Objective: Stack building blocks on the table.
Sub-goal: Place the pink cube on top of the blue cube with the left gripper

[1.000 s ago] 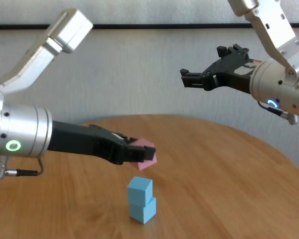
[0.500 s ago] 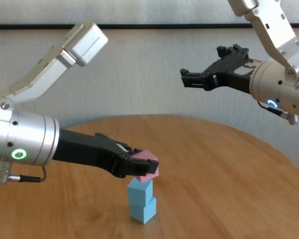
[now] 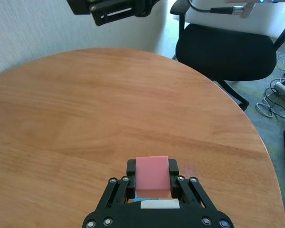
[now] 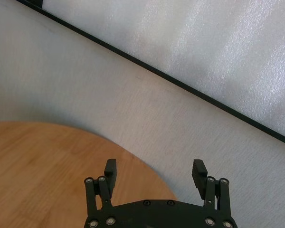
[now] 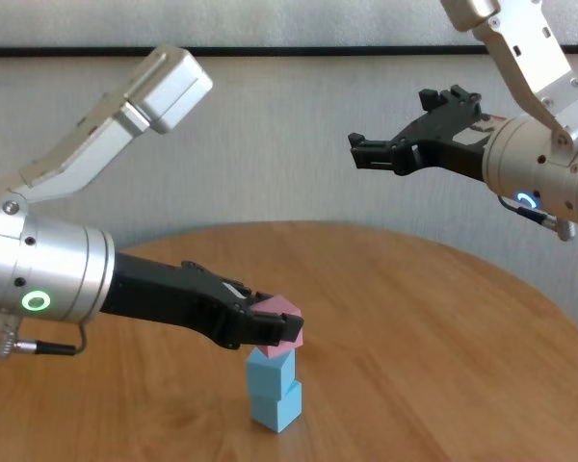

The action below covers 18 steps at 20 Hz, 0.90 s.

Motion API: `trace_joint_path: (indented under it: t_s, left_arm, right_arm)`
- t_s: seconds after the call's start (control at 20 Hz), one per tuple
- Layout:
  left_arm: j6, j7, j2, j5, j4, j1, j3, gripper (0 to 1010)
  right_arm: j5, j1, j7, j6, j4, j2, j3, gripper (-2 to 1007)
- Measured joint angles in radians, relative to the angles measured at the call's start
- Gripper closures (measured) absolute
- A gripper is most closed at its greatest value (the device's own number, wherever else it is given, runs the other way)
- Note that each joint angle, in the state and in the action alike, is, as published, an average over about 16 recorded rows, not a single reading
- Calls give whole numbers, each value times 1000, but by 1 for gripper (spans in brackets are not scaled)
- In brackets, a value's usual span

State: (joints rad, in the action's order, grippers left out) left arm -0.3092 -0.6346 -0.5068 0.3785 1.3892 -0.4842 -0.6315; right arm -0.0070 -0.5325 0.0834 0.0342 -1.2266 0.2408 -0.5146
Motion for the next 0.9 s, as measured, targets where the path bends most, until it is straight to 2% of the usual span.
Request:
trace_joint_path:
  t_s: [0.9]
  left_arm:
    - [-24, 1, 4, 32, -26, -14, -16, 616]
  right_arm:
    - [0, 0, 0, 0, 0, 0, 0, 4]
